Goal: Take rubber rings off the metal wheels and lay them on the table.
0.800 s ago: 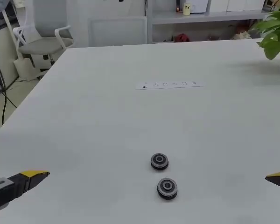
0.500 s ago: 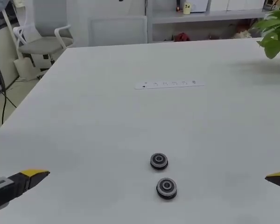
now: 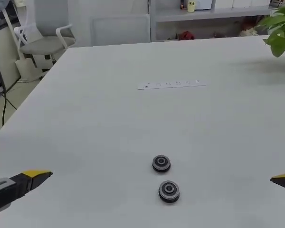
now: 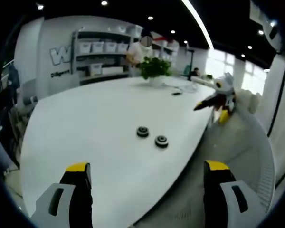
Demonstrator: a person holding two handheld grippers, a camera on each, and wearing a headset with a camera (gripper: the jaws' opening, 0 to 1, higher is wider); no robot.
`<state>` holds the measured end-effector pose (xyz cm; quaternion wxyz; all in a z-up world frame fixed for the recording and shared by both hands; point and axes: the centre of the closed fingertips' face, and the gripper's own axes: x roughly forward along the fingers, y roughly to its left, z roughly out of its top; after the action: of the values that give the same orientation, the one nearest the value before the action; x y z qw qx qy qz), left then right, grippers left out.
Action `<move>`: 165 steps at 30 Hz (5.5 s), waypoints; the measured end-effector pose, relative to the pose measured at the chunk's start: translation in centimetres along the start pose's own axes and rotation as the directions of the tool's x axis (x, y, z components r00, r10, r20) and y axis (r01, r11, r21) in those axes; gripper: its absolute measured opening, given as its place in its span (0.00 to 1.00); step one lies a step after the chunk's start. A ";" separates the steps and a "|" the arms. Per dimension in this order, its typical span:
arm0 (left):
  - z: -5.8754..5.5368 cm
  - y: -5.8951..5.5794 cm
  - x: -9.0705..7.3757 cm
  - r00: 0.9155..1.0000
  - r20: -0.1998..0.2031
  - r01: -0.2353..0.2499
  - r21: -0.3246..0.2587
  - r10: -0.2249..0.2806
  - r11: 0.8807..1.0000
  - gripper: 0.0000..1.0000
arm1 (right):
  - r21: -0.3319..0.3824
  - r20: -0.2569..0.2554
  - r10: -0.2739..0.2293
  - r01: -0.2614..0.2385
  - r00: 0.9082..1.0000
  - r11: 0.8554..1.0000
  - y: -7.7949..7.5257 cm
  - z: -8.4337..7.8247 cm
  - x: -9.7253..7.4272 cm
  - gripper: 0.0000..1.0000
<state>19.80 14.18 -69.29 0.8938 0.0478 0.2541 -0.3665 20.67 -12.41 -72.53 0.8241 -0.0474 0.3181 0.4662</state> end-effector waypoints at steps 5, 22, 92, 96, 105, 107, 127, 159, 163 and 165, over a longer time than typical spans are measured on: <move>0.6 -0.4 0.3 1.000 0.002 0.009 0.009 -0.009 1.000 1.00 | 0.001 0.001 0.003 -0.003 1.000 1.000 -0.3 0.0 0.0 0.94; 3.9 -1.5 1.2 0.998 0.020 0.054 0.091 -0.056 0.994 1.00 | 0.002 0.013 0.009 -0.009 1.000 1.000 -1.1 0.7 0.2 0.93; 12.0 -1.1 10.2 0.919 0.162 0.296 0.320 -0.360 0.900 0.86 | -0.256 0.186 0.218 -0.167 0.958 0.952 -1.7 13.4 7.4 0.72; 10.8 -1.1 11.3 0.925 0.145 0.289 0.328 -0.350 0.899 0.85 | -0.253 0.189 0.222 -0.171 0.956 0.952 -1.6 12.6 8.7 0.69; 8.6 -2.0 13.1 0.922 0.139 0.308 0.300 -0.361 0.903 0.75 | -0.229 0.148 0.239 -0.202 0.960 0.952 -1.1 9.4 10.6 0.64; 8.3 -2.1 13.3 0.923 0.136 0.310 0.296 -0.361 0.904 0.74 | -0.240 0.138 0.244 -0.207 0.960 0.949 -0.8 8.8 10.9 0.61; 3.7 -4.7 15.3 0.915 0.043 0.372 0.296 -0.402 0.880 0.67 | -0.295 -0.013 0.268 -0.260 0.963 0.919 0.5 3.1 14.5 0.53; -0.2 -4.8 18.1 0.929 -0.038 0.363 0.281 -0.367 0.889 0.26 | -0.269 -0.041 0.254 -0.255 0.966 0.929 0.5 2.0 15.1 0.30; -0.5 -4.7 18.3 0.931 -0.051 0.360 0.295 -0.362 0.885 0.23 | -0.273 -0.043 0.251 -0.253 0.967 0.928 0.5 1.9 15.2 0.28; -0.8 -4.6 18.4 0.935 -0.064 0.352 0.302 -0.350 0.886 0.21 | -0.269 -0.043 0.250 -0.252 0.967 0.930 0.4 1.9 15.2 0.27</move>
<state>27.43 -0.54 -78.54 0.7931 0.1416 0.2016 -0.5570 26.79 -0.22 -79.54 0.7421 -0.1208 0.2576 0.6069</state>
